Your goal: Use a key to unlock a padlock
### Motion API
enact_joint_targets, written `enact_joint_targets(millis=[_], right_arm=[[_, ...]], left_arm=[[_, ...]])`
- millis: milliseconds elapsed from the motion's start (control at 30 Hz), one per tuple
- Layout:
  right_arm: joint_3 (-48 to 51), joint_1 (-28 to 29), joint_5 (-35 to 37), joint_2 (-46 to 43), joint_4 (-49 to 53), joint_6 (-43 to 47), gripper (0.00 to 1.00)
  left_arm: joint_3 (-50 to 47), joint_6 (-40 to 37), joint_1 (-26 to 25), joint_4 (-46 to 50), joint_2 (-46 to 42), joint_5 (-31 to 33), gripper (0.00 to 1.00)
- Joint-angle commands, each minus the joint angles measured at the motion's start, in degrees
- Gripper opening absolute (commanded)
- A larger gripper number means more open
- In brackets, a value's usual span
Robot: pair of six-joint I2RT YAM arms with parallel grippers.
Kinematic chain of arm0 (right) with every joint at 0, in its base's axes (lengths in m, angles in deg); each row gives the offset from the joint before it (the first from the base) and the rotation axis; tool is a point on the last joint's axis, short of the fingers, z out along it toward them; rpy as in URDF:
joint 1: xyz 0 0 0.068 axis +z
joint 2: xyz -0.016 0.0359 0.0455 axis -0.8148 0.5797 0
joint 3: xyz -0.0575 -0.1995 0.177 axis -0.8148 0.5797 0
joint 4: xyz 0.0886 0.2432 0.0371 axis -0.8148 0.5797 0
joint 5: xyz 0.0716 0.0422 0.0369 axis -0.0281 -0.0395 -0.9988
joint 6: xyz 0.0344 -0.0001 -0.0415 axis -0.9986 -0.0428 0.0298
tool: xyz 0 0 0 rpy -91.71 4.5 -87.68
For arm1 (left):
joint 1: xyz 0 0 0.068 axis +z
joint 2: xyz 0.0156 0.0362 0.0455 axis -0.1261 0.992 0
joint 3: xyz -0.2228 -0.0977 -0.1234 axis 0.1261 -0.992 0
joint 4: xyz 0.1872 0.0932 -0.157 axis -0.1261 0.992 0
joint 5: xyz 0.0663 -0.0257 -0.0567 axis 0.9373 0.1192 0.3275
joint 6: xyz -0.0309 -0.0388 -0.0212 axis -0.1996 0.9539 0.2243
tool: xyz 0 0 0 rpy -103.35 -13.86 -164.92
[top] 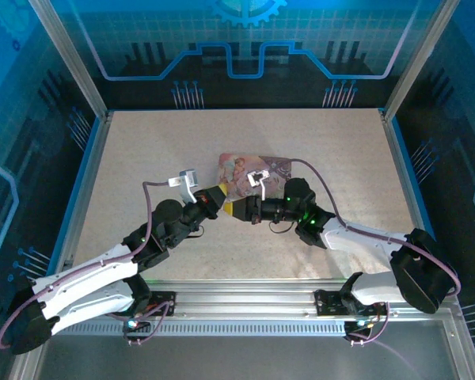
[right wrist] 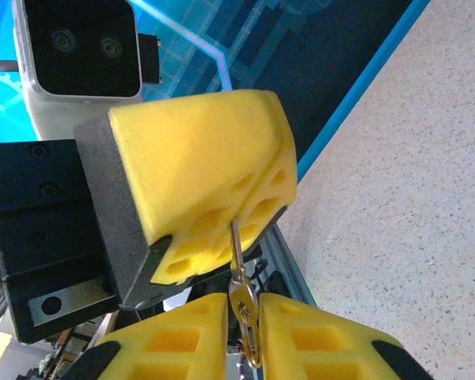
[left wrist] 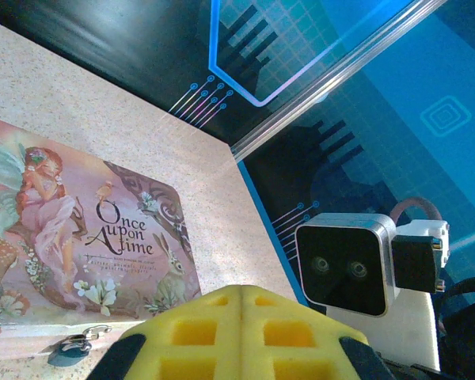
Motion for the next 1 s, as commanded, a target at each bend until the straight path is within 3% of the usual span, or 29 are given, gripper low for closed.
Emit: enact_joint_targets(millis=[0, 100, 533, 567, 800, 967], right_arm=[[-1.2, 0.5, 0.5, 0.0, -1.4, 0.1, 0.13], [-0.3, 0.1, 1.5, -1.0, -1.0, 0.0, 0.08], [0.7, -2.1, 2.9, -5.4, 6.2, 3.0, 0.07], [0.6, -2.2, 3.0, -5.7, 7.9, 3.8, 0.07], [-0.8, -3.4, 6.7, -8.0, 25.4, 12.8, 0.08], [0.5, -7.5, 7.1, -8.9, 32.6, 16.5, 0.08]], left_arm=[[-0.9, 0.7, -0.4, -2.5, -0.3, 1.7, 0.00], [-1.2, 0.9, -0.4, -2.5, -0.8, 2.1, 0.00], [-2.6, 0.6, -0.4, -2.8, -2.0, 0.7, 0.00], [-2.6, 0.3, -0.4, -2.6, -2.2, 0.8, 0.12], [-1.2, -3.8, -0.3, 4.3, -4.7, 1.1, 0.60], [-1.3, -5.8, -0.3, 12.1, -5.5, 1.2, 0.79]])
